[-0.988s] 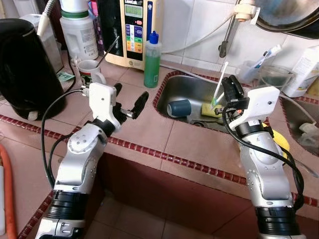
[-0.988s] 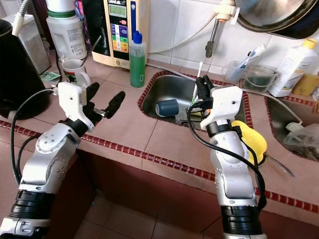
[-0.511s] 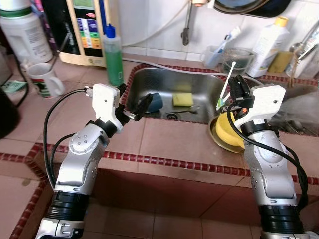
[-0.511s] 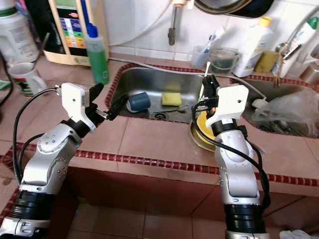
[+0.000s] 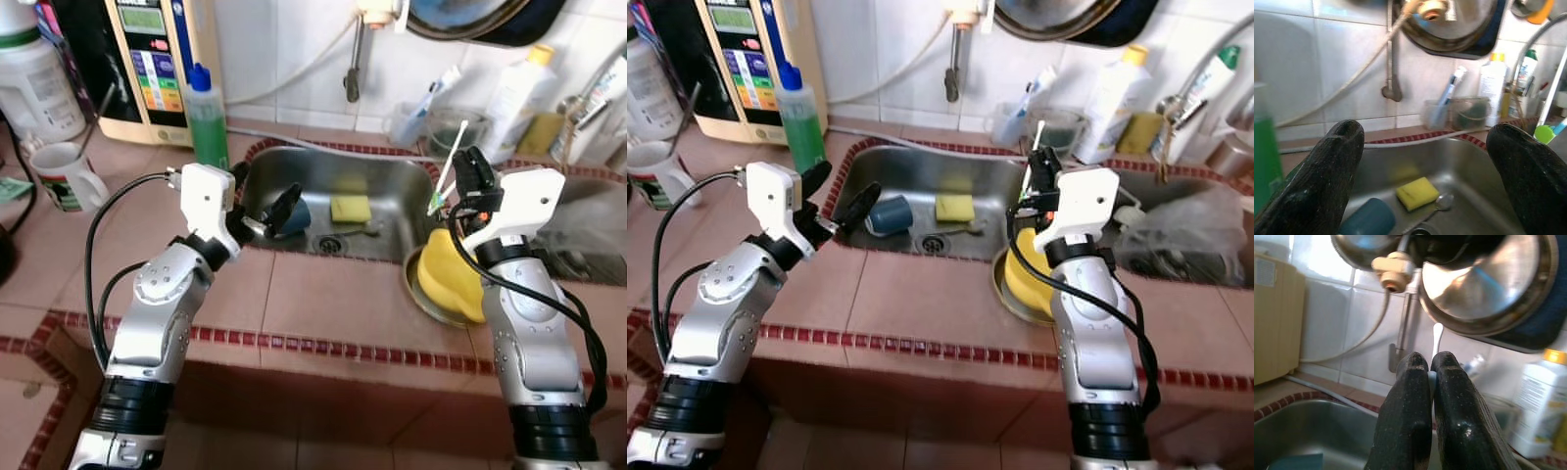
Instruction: Kitchen organization
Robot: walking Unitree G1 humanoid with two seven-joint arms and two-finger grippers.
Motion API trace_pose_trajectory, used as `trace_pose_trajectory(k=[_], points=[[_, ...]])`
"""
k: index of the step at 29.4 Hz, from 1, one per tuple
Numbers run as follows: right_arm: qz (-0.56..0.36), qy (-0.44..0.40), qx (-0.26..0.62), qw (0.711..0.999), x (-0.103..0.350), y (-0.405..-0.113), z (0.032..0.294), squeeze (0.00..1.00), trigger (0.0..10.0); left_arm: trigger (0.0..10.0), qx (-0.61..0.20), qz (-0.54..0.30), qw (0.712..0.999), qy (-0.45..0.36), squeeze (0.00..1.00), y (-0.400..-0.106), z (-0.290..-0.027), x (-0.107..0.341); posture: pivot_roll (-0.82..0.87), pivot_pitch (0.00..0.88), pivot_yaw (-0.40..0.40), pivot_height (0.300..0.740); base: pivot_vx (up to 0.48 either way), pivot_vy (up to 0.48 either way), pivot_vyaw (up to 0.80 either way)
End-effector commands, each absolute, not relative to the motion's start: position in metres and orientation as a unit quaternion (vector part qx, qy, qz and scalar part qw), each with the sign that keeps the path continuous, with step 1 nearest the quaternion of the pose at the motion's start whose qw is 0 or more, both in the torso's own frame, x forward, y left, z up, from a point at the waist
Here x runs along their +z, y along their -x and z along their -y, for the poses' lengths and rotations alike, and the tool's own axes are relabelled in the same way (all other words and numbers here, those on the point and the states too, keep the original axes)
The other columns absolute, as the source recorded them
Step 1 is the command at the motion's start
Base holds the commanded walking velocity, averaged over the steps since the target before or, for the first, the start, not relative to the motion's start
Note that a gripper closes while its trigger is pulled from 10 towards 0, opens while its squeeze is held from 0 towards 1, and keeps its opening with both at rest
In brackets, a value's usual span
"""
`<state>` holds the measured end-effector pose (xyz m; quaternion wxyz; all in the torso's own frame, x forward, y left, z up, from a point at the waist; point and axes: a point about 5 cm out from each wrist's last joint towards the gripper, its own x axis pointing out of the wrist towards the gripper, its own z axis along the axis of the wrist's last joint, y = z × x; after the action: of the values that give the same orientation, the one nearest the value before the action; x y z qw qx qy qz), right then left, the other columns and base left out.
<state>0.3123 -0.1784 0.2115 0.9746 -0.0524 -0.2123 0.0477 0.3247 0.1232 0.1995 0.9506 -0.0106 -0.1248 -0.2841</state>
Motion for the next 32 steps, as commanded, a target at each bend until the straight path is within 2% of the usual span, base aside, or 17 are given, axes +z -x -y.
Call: trace_pose_trajectory(k=[1,8,11,22,27,32], points=[[0.224,0.053,0.054,0.972,0.216,-0.311,0.175,0.0,10.0,10.0,-0.286,0.131,0.949,0.004,0.0,-0.324,-0.127,0.203,0.04,0.045,-0.041,0.74,0.364,0.0,0.0],[0.224,0.055,0.054,0.972,0.216,-0.311,0.176,0.0,10.0,10.0,-0.293,0.134,0.947,0.009,0.0,-0.322,-0.124,0.203,0.04,0.048,-0.042,0.74,0.351,0.0,0.0],[0.223,0.056,0.054,0.972,0.215,-0.31,0.176,0.0,10.0,10.0,-0.299,0.126,0.945,0.031,0.0,-0.32,-0.122,0.202,0.04,0.049,-0.042,0.74,0.0,0.0,0.0],[0.215,0.055,0.049,0.974,0.211,-0.31,0.177,0.0,10.0,10.0,-0.314,0.132,0.94,0.021,0.0,-0.316,-0.12,0.203,0.04,0.055,-0.041,0.74,0.0,0.0,0.0],[0.199,0.031,0.035,0.979,0.205,-0.312,0.185,0.0,10.0,10.0,-0.345,0.125,0.93,0.004,0.0,-0.308,-0.11,0.199,0.04,0.057,-0.038,0.74,0.0,0.0,0.0],[0.176,0.003,0.026,0.984,0.196,-0.316,0.196,0.0,10.0,10.0,-0.4,0.108,0.91,0.001,0.0,-0.29,-0.09,0.19,0.03,0.063,-0.033,0.74,0.0,0.0,0.0]])
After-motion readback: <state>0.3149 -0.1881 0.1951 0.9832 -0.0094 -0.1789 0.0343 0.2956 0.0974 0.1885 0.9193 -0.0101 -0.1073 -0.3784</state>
